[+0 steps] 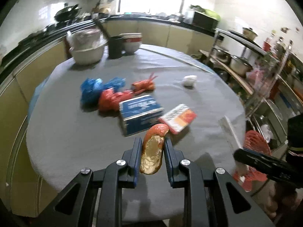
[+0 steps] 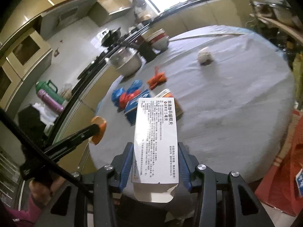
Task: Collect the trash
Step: 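Carry both items to the red basket and open both tools over it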
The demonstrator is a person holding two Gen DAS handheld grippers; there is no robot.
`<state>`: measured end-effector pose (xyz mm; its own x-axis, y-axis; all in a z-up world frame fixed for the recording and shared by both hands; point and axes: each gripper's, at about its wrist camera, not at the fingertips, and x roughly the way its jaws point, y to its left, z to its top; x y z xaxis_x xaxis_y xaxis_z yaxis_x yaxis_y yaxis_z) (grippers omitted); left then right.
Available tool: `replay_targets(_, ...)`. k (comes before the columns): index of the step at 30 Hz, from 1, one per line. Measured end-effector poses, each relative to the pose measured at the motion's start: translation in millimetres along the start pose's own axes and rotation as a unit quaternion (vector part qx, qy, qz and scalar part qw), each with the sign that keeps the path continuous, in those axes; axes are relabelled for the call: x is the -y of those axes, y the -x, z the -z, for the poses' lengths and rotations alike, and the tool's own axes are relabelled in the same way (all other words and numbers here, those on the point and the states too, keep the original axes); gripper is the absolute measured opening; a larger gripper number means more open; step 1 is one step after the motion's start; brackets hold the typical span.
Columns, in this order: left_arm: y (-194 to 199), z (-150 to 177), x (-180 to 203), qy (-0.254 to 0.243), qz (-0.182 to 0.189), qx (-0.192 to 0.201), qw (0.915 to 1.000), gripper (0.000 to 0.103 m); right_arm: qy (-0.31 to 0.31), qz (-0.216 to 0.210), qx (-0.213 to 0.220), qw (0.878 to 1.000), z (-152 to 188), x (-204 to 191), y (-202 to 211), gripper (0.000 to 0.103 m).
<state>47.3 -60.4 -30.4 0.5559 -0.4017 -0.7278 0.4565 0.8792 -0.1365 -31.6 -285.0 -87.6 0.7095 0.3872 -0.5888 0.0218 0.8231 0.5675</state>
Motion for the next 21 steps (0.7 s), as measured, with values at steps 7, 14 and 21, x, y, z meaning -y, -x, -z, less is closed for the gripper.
replay_targets(7,-3,-3,34,-0.028,0.013,-0.006,0.9995,0.024,-0.02,0.012,0.02,1.0,3,22,17,0.048)
replay_targets(14,-7,-2,59,-0.049,0.021,-0.019,0.9984,0.024,-0.039,0.012,0.033,0.999,5,37,27,0.048)
replay_targets(21,-11,-6,86,-0.08,0.029,-0.019,0.9962,0.024,-0.057,0.014,0.045,0.997,6,51,37,0.048)
